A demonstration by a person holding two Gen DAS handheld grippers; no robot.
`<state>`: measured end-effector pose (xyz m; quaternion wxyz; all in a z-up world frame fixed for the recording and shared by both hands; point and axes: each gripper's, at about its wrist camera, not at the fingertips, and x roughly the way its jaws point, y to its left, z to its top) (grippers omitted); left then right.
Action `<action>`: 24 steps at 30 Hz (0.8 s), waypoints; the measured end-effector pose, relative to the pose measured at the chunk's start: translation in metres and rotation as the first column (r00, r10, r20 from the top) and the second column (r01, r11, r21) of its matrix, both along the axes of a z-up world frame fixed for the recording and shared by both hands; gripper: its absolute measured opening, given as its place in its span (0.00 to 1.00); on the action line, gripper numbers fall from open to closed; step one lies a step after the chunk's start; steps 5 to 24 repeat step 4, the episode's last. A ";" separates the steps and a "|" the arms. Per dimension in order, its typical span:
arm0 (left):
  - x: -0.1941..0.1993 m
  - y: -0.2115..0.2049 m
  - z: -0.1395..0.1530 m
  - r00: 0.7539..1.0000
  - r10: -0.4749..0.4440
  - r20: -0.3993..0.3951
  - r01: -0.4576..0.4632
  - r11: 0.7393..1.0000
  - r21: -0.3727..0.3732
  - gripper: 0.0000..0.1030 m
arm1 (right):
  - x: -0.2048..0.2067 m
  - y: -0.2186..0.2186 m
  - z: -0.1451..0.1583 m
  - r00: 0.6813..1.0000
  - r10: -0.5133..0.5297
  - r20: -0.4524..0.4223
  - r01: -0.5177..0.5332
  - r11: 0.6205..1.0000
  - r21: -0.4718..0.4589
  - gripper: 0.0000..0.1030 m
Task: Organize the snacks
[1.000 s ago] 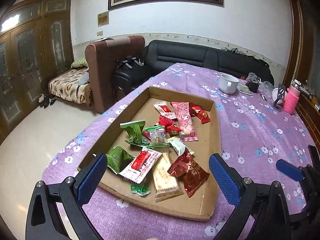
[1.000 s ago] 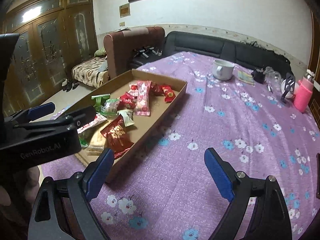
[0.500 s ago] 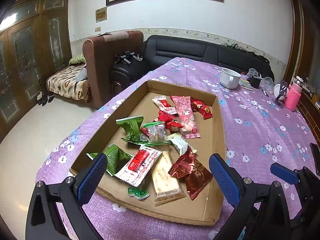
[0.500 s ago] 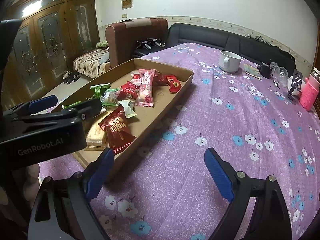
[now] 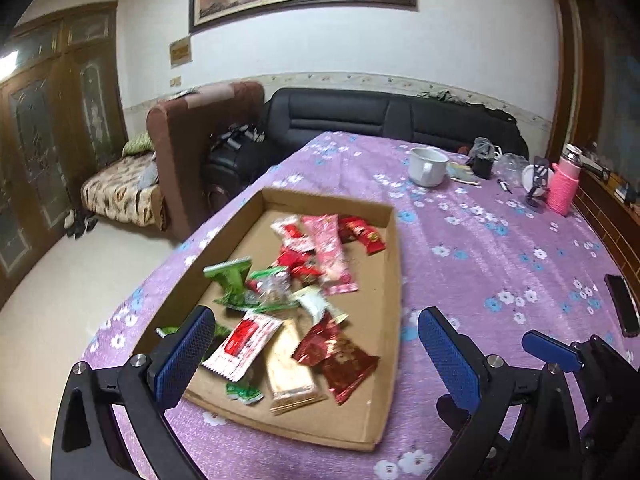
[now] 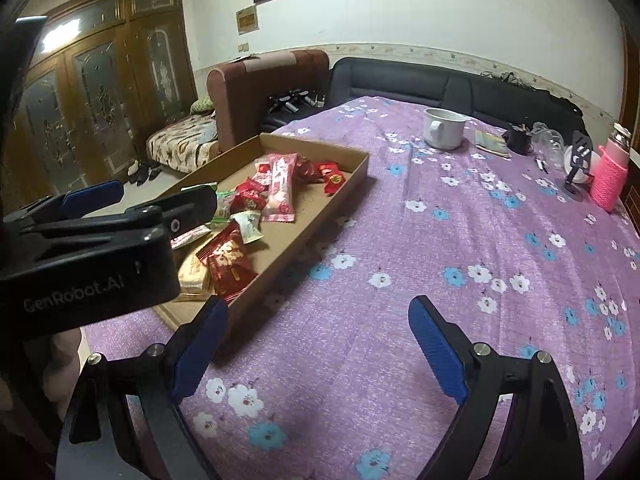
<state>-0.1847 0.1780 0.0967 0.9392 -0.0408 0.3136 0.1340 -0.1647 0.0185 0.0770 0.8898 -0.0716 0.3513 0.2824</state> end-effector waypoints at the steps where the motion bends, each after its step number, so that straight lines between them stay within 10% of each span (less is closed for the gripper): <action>1: 0.001 -0.005 0.002 1.000 -0.011 -0.002 0.011 1.000 0.013 1.00 | 0.000 -0.004 0.001 1.000 -0.006 0.000 0.006 1.000 0.009 0.88; 24: 0.004 -0.021 0.006 0.999 -0.042 -0.018 0.043 0.998 0.036 1.00 | 0.001 -0.018 0.004 1.000 -0.028 -0.002 0.028 0.999 0.029 0.88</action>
